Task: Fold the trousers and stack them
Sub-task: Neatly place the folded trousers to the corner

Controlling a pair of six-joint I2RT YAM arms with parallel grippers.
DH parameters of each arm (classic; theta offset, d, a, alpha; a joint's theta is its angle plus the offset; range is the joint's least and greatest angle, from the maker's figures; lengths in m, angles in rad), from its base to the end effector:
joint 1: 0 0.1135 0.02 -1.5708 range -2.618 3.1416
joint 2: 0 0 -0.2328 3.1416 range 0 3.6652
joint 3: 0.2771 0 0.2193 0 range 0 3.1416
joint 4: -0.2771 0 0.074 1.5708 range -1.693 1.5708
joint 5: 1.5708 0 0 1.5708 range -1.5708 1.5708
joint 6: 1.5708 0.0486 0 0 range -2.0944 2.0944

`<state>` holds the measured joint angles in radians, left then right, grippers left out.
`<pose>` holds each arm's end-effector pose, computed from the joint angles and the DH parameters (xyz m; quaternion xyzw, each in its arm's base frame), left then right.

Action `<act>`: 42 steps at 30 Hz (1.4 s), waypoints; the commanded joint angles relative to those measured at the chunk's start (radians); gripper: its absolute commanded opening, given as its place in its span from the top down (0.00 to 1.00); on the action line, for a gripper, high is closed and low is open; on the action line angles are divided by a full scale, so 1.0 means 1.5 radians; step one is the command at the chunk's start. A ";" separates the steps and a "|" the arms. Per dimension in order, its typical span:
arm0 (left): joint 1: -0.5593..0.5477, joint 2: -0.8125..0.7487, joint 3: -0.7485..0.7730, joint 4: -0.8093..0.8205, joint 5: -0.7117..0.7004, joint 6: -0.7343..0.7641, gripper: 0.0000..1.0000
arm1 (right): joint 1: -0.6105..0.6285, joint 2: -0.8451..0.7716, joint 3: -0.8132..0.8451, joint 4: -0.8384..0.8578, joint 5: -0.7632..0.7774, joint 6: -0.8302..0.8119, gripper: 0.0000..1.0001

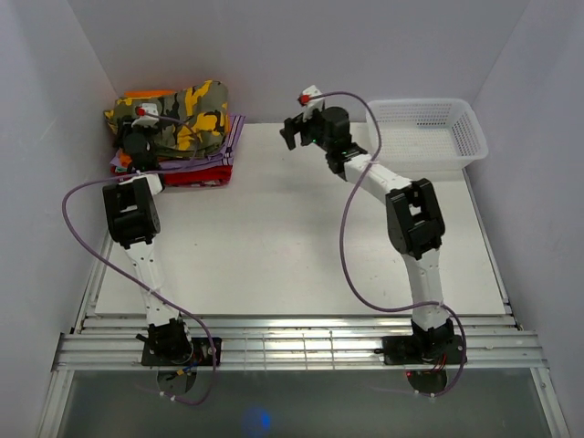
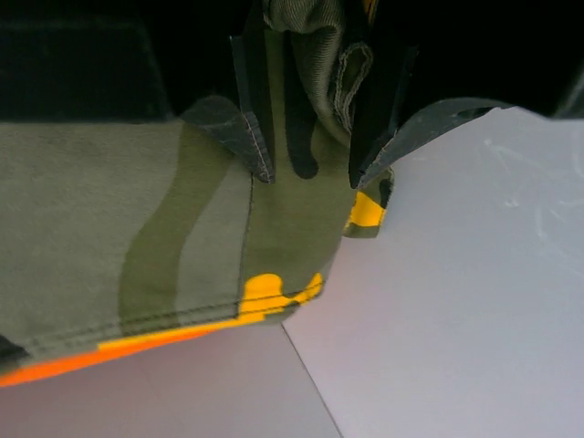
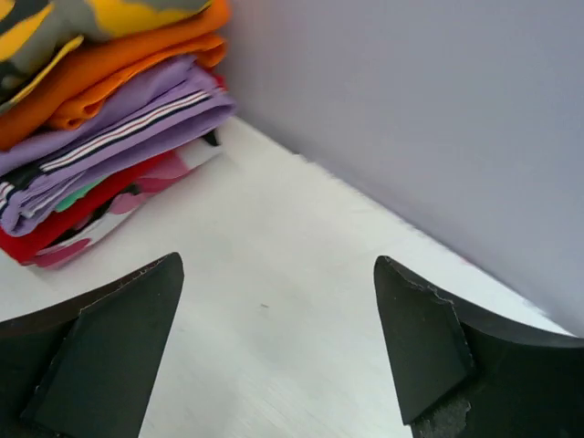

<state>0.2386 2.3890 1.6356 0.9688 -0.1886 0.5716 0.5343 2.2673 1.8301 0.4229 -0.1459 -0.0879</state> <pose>0.4873 0.1279 0.1981 0.0311 0.6277 0.3599 0.6895 0.4335 0.2647 0.2554 -0.2661 0.6605 0.2056 0.6713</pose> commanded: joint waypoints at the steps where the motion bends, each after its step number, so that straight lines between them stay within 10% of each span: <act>1: -0.006 -0.017 0.021 -0.019 0.004 0.034 1.00 | -0.041 -0.161 -0.035 -0.028 -0.050 0.018 0.10; 4: -0.003 -0.017 0.031 -0.021 -0.013 0.043 0.83 | -0.060 -0.207 -0.051 -0.098 -0.092 0.017 0.10; 8: 0.014 -0.075 0.010 -0.037 0.002 0.027 0.32 | -0.075 -0.242 -0.062 -0.165 -0.109 0.011 0.10; 12: 0.036 -0.143 -0.004 -0.103 0.009 0.000 0.13 | -0.089 -0.269 -0.051 -0.211 -0.109 0.014 0.10; 23: 0.130 -0.389 -0.149 -0.347 0.126 -0.031 0.03 | -0.125 -0.370 -0.046 -0.348 -0.104 -0.041 0.10; 28: 0.143 -0.513 -0.089 -0.820 0.292 -0.093 0.02 | -0.148 -0.414 -0.027 -0.569 -0.131 -0.083 0.10; 35: 0.077 -0.621 -0.095 -1.329 0.545 -0.067 0.02 | -0.258 -0.634 -0.339 -0.692 -0.191 -0.164 0.10; 42: -0.030 -0.763 -0.318 -1.293 0.544 -0.175 0.02 | -0.332 -0.794 -0.624 -0.707 -0.209 -0.138 0.10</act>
<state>0.2157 1.3106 1.2442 -0.8845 0.5781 0.3988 0.0570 1.1423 1.0042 -0.5953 -0.4080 -0.3058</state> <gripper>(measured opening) 0.979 0.901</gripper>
